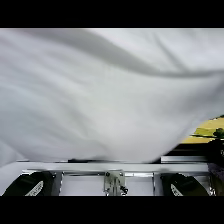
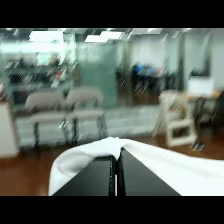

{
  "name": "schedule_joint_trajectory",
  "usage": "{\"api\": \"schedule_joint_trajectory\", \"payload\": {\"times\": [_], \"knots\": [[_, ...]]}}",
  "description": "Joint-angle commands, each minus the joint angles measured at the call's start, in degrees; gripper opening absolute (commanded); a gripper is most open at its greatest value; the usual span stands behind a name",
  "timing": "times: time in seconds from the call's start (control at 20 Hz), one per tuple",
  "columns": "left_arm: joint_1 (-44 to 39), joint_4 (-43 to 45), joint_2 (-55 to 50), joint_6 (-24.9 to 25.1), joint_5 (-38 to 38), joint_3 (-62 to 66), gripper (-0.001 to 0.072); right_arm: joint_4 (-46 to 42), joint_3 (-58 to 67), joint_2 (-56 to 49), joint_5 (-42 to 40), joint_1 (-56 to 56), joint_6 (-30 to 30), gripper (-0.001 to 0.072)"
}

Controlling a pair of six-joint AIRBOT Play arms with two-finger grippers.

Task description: Fold the shirts.

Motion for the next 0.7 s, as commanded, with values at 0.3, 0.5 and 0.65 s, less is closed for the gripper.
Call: {"api": "schedule_joint_trajectory", "payload": {"times": [0.3,0.5,0.65], "knots": [[0.15,12.46,-7.13,-0.87,-3.61,-34.12,0.0032,-11.19,-17.57,-22.56,-9.73,0.0,2.73,0.0063],[0.11,12.33,-19.04,-14.78,2.29,-39.87,0.0032,-12.68,-29.4,-36.33,5.66,0.0,3.52,0.0073],[0.02,7.1,-27.26,-17.46,3.8,-39.78,0.0032,-14.05,-29.38,-41.72,17.49,0.0,6.71,0.0072]]}}
